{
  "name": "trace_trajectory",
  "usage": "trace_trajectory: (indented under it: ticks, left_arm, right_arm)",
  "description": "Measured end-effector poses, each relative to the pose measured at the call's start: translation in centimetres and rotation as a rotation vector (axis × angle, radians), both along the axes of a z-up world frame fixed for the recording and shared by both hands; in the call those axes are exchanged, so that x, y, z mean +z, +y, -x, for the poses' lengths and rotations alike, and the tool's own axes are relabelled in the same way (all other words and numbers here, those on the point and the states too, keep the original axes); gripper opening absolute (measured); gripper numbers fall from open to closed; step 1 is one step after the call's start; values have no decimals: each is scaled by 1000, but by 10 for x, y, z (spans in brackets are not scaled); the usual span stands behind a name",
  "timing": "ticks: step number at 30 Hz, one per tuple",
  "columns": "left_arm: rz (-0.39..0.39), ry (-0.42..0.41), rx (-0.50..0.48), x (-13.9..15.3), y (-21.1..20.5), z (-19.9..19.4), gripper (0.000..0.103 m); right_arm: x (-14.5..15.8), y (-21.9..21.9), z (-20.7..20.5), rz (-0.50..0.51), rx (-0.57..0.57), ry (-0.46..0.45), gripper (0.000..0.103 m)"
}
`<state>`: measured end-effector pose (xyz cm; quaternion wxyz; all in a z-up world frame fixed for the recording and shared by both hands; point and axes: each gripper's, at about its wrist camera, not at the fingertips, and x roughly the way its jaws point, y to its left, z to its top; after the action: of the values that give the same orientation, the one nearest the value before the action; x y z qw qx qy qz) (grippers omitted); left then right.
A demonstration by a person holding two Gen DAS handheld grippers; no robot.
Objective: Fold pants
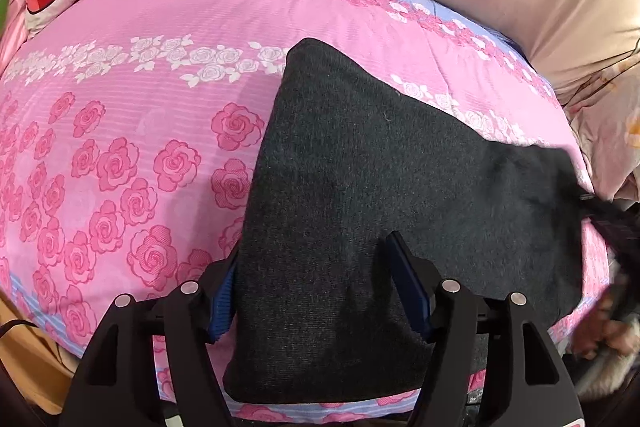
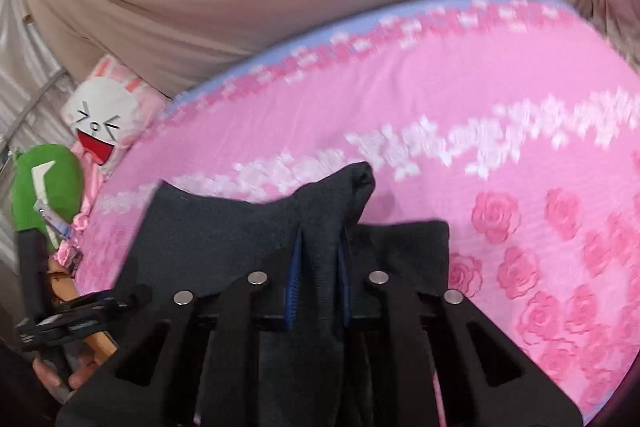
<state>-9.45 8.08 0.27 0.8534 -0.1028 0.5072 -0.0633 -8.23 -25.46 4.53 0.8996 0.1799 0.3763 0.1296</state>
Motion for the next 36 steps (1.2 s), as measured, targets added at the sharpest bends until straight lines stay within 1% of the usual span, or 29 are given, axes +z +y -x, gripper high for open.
trace_trajectory:
  ticks: [2,3,4,5,6,8,9,10,12,13,14,15,16,17,18,19,20,21,23,24,25,26,27,29,31,32,33,34,36]
  left_arm:
    - [0,-3,-5,-2,-3,-1,70]
    - [-1,-1,-5,-4,-4,-2,71]
    - [-2,2,-5,-6,-6,-4,72]
    - [-1,8,-6,-8,-7,-5,72]
    - [-3,8,-5,-8,-8,-5,73]
    - [-14,7,-6,-7,-8,-4,73]
    - [-16,5,-6,-7,-8,-4,75]
    - [-18,3,-5,-7,-8,-3,76]
    - [-22,4,3,-9,-8,-4,77]
    - [-30,-1,4,-9,-9,-4,78]
    - [-36,-4,4,-9,-11,-5,78]
    - [-43,-7,3,-9,-13,-5,78]
    - [-45,-9,3,-9,-13,-5,78]
    - [-45,-10,3,-9,-14,-4,78]
    - [-48,-9,3,-9,-14,-3,78]
    - [-48,-9,1,-8,-13,-3,78]
    - [-51,-11,-3,-8,-13,-2,78]
    - [-52,-11,-3,-7,-14,-2,78]
    - [-51,-11,-2,-8,-14,-2,78]
    - [-49,-10,0,-8,-14,-2,78]
    - [-47,-9,3,-9,-14,-2,78]
    - [-44,-9,4,-9,-14,-2,78]
    - [-45,-9,4,-8,-14,-1,78]
    - [-46,-8,2,-8,-15,0,78]
    - [-39,-14,-2,-4,-13,3,78]
    - [-28,-20,-7,-1,-11,6,78]
    - [-4,-28,-15,2,-7,9,78]
    - [23,-31,-23,4,-4,11,80]
    - [136,-10,-42,4,12,15,86]
  right_arm:
    - [0,-6,2,32,-12,-7,13]
    - [-9,-7,-1,78,-24,14,20]
    - [-30,-8,-7,188,-67,85,21]
    - [-39,-11,-8,222,-108,119,21]
    - [-44,-19,1,168,-128,131,22]
    - [-37,-25,21,69,-135,103,22]
    - [-27,-25,36,36,-132,67,22]
    - [-21,-22,46,35,-121,45,22]
    - [-9,-9,60,99,-81,3,22]
    - [-11,-4,60,139,-63,10,22]
    - [-19,0,58,177,-48,30,21]
    - [-37,-1,52,231,-50,90,22]
    - [-49,-5,49,245,-64,127,22]
    - [-51,-12,50,184,-80,112,22]
    - [-51,-18,52,135,-91,133,23]
    - [-46,-21,53,106,-104,140,23]
    - [-38,-21,58,100,-109,116,25]
    - [-28,-17,62,117,-101,80,25]
    - [-23,-7,65,176,-78,53,25]
    - [-25,-2,63,203,-68,55,25]
    - [-37,0,58,239,-66,94,25]
    - [-47,-1,55,244,-64,120,28]
    - [-49,-7,57,209,-74,99,32]
    - [-46,-15,57,166,-83,114,33]
    - [-38,-20,61,139,-107,116,38]
    - [-35,-22,63,113,-111,116,45]
    - [-33,-27,65,82,-115,115,52]
    - [-31,-34,69,37,-115,119,55]
    - [-34,-41,70,-19,-95,146,67]
